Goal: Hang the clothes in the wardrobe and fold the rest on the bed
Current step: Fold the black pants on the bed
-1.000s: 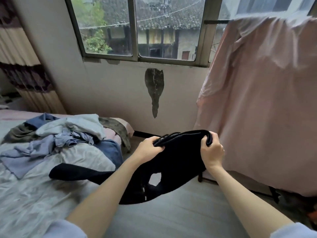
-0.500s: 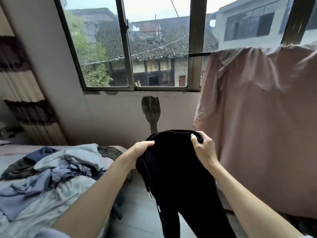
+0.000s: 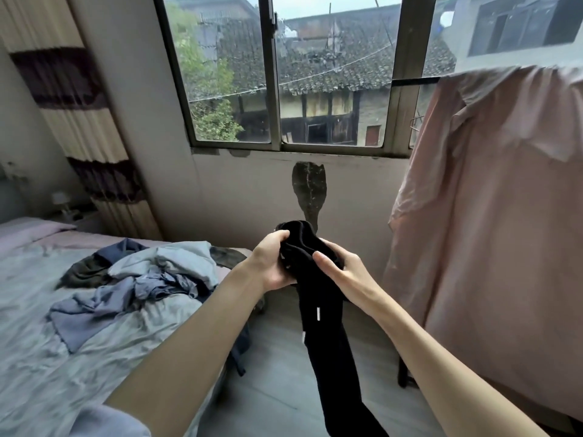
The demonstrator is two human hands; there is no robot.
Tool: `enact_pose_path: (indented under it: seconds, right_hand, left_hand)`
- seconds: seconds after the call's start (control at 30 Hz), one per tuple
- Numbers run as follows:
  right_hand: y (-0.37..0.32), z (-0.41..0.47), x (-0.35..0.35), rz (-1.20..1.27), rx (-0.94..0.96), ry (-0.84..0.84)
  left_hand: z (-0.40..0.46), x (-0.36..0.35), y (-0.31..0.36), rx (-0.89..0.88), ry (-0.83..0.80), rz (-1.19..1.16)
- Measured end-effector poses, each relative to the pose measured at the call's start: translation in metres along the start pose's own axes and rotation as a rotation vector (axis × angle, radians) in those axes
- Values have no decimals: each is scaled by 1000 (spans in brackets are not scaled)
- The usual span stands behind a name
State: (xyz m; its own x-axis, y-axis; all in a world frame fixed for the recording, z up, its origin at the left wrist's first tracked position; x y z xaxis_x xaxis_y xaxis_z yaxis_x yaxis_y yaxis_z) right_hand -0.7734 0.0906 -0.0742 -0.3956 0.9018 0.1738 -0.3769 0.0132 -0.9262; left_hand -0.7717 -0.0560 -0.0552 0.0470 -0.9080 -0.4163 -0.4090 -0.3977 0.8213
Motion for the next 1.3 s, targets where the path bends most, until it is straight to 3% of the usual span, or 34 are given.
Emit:
enact_pose_path:
  seconds: [0.1,0.33,0.5,0.7,0.97,1.03,1.2,1.3]
  right_hand:
    - [-1,1,-12,29,-52,-150]
    - [-6,21,-44,117,-31,-103]
    - [-8,43,-60,62,-36,51]
    - [-24,78,-88,104,-74,-58]
    - [-54,143,-135,92,-40,-145]
    - [-56,158,-153,75,12,-95]
    - [-53,189,-225,30,246,189]
    - [-52,216,-272,29,253,245]
  left_hand:
    - [-10,4,4,-54,-113,-59]
    - [-30,29,7,-178,-258,-183]
    - [-47,67,15,-255,-85,-90]
    - [-76,131,36,-384,474,330]
    - [-102,169,80,-525,327,494]
    - [-104,182,93,-528,308,540]
    - [-96,236,127,-560,381,380]
    - [-97,277,151,-579,384,250]
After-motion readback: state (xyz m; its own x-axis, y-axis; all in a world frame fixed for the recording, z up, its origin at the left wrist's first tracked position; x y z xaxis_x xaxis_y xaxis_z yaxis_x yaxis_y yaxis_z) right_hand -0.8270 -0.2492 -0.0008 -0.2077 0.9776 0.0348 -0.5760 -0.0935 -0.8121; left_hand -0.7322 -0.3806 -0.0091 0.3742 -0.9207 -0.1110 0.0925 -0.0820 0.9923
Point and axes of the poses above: each hand's wrist, its own z-axis towards the middle knuckle, its own x-axis out of the back of the hand, y = z × x, the point moved 2 cm from there along z, towards the middle knuckle, and after that the axes turned 2 degrees about z, right-handed, at the moved point
